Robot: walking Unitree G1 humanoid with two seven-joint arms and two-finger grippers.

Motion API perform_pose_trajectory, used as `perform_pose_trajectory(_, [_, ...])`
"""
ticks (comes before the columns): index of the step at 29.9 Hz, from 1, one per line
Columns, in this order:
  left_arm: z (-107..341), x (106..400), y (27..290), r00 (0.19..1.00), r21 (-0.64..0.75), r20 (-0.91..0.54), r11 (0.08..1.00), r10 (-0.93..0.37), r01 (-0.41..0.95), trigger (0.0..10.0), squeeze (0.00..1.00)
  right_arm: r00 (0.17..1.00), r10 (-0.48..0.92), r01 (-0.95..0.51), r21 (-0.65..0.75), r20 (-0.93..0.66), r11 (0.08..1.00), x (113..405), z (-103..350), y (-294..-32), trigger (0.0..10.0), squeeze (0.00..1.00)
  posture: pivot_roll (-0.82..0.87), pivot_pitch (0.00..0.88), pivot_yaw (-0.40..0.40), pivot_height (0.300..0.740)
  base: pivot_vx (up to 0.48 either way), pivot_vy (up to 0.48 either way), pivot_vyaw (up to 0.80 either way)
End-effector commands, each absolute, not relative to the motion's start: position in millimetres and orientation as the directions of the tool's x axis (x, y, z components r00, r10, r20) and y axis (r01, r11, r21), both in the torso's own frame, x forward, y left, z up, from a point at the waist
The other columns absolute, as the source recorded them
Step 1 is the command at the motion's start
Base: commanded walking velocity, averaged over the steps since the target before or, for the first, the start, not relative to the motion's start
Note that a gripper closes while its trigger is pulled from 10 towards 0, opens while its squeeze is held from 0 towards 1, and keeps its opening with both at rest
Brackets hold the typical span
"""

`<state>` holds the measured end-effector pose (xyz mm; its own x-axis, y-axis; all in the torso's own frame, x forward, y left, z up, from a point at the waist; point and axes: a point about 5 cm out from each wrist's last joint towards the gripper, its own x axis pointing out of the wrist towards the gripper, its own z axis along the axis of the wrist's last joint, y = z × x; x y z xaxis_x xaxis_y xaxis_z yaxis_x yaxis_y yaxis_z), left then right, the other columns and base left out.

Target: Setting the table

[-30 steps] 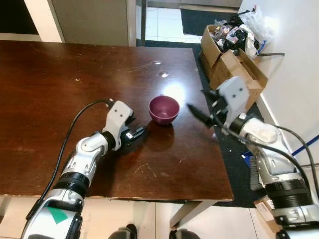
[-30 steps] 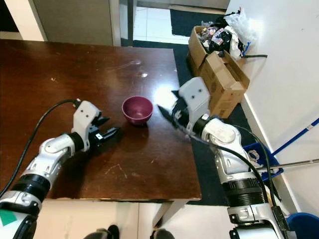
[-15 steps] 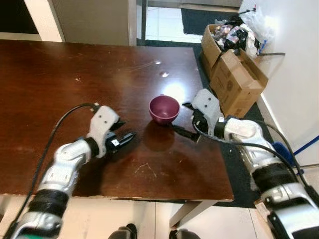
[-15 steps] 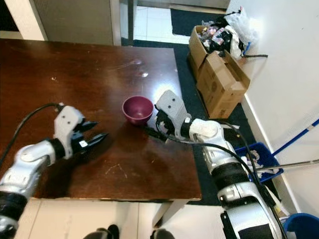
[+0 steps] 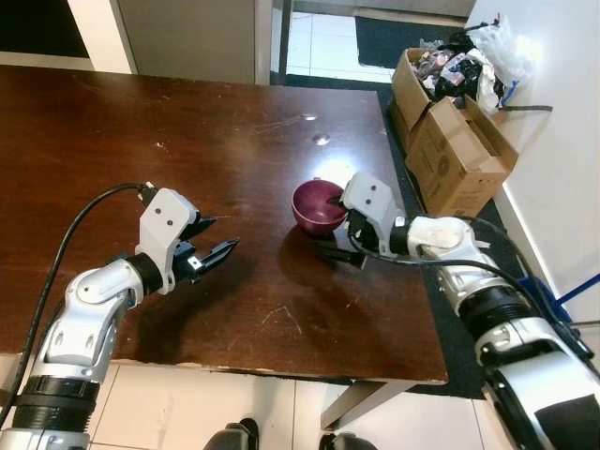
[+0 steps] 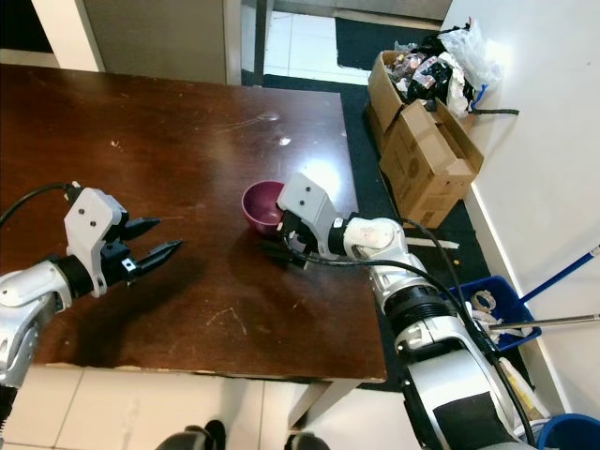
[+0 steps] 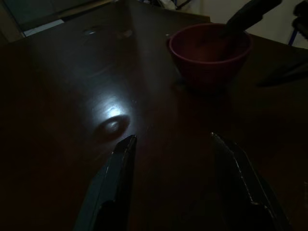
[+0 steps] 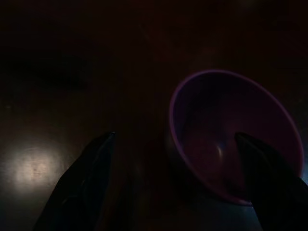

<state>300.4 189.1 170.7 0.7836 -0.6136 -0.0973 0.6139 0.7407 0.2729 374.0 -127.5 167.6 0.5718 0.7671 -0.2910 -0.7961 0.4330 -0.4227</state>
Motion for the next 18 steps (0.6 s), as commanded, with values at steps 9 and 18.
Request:
perform_pose_trajectory(9, [171,265,176,0.683,0.231,-0.166,0.646,-0.711,0.728,10.0,0.0,0.594,0.737,-0.78,-0.452,-0.322,0.432,377,158,-126,10.0,0.0,0.11,0.09,-0.025,0.74,0.0,0.0,0.0])
perform_pose_trajectory(18, [175,260,166,0.662,0.214,-0.176,0.629,-0.728,0.748,10.0,0.0,0.507,0.749,-0.849,-0.401,-0.428,0.345,366,131,-122,0.0,0.0,0.1,0.091,-0.026,0.74,0.0,0.0,0.0])
